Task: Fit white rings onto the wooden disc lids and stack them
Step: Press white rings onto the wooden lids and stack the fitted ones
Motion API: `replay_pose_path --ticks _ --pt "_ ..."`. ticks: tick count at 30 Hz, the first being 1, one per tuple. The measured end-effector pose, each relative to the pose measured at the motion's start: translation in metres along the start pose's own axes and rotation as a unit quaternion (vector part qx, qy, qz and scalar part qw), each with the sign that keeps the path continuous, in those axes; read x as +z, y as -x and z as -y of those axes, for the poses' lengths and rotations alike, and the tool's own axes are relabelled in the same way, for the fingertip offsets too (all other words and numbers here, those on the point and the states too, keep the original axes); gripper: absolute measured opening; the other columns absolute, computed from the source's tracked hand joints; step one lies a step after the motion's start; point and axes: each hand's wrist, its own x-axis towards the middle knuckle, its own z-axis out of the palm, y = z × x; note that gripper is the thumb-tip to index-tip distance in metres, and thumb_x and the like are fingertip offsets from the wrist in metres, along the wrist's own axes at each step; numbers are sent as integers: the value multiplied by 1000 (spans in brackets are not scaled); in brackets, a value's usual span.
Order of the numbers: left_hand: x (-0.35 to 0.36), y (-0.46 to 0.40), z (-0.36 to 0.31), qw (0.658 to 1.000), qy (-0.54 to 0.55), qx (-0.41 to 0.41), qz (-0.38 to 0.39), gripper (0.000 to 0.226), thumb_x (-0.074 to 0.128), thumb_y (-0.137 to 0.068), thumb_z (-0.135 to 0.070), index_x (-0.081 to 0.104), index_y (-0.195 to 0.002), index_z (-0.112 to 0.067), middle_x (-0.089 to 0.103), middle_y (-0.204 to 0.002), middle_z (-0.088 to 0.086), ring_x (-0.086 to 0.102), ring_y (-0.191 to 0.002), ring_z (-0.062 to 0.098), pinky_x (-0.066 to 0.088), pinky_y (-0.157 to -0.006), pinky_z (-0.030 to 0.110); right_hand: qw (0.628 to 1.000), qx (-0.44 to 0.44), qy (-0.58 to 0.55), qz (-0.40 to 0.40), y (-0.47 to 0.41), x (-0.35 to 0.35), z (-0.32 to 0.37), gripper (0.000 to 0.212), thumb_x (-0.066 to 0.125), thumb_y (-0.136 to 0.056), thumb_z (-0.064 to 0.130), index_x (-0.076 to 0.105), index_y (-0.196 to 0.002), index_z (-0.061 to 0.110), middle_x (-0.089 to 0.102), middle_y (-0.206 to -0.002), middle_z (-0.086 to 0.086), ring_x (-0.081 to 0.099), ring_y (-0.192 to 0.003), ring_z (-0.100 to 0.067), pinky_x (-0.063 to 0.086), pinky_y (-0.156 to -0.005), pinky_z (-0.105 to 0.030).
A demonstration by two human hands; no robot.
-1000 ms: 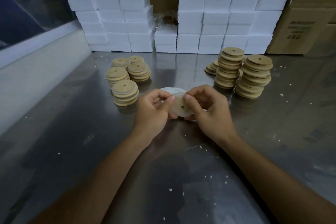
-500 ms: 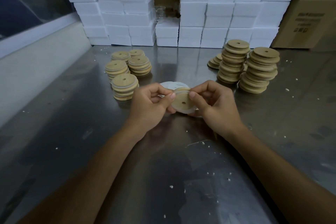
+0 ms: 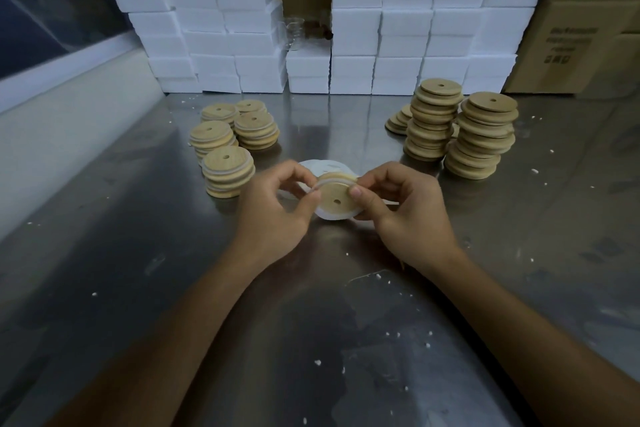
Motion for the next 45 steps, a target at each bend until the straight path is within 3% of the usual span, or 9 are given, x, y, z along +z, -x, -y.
replay_pose_path --ticks 4,10,18,21,25,29,35,41,45 --pt "3 3 -7 996 -34 85 -9 7 67 -82 -18 69 -87 -12 69 -84 -4 66 -81 11 58 -66 39 997 -43 69 1 3 -1 1 4 75 -88 13 70 -86 13 73 -84 8 72 -85 -11 61 -70 -45" --pt "2 1 -5 999 -29 44 -14 13 72 -82 -4 68 -80 -17 71 -84 -5 67 -82 11 58 -72 37 997 -21 67 12 4 -2 5 6 78 -85 17 72 -87 17 74 -87 10 72 -87 -5 61 -75 -40" --pt "4 -3 1 998 14 -33 -42 33 71 -83 -2 60 -72 -30 68 -80 -13 65 -70 -1 48 -65 10 998 56 4 10 -4 -2 0 12 79 -81 8 73 -89 1 76 -85 -12 73 -83 -29 60 -82 -46" --pt "5 -2 0 998 14 -34 -43 33 71 -83 -3 59 -71 -32 68 -80 -14 66 -72 1 52 -67 14 996 80 -45 5 -4 -4 0 13 79 -80 3 73 -89 -4 76 -86 -16 74 -82 -29 61 -81 -38" --pt "7 -2 1 997 27 -54 -42 33 71 -84 -2 60 -70 -31 69 -81 -10 69 -76 9 61 -71 38 983 126 -137 10 -6 -8 2 15 75 -78 -6 71 -91 -12 74 -90 -27 72 -75 -24 62 -74 -30" --pt "8 -3 4 996 39 -65 -51 33 70 -85 -3 60 -70 -31 69 -78 -10 70 -74 8 60 -70 39 978 139 -155 22 -7 -8 2 6 74 -79 -7 70 -83 -9 75 -78 -18 72 -67 -19 63 -64 -27" --pt "9 -2 8 988 96 -113 -46 28 66 -87 2 62 -72 -22 71 -83 13 72 -82 27 59 -74 55 980 137 -142 30 -6 -6 1 12 78 -80 3 71 -87 -3 75 -79 -17 73 -70 -18 59 -61 -22" --pt "9 0 3 988 107 -104 -25 23 63 -88 4 60 -76 -16 69 -84 15 72 -81 26 59 -73 55 979 144 -128 63 -6 -5 5 15 78 -82 4 65 -89 1 74 -84 -21 72 -72 -23 63 -64 -30" --pt "11 1 -1 998 51 -28 -24 27 65 -85 3 58 -77 -22 66 -80 -4 66 -71 9 57 -67 29 990 98 -97 39 -4 -5 5 11 74 -84 1 66 -91 0 73 -85 -22 70 -69 -19 59 -62 -27"
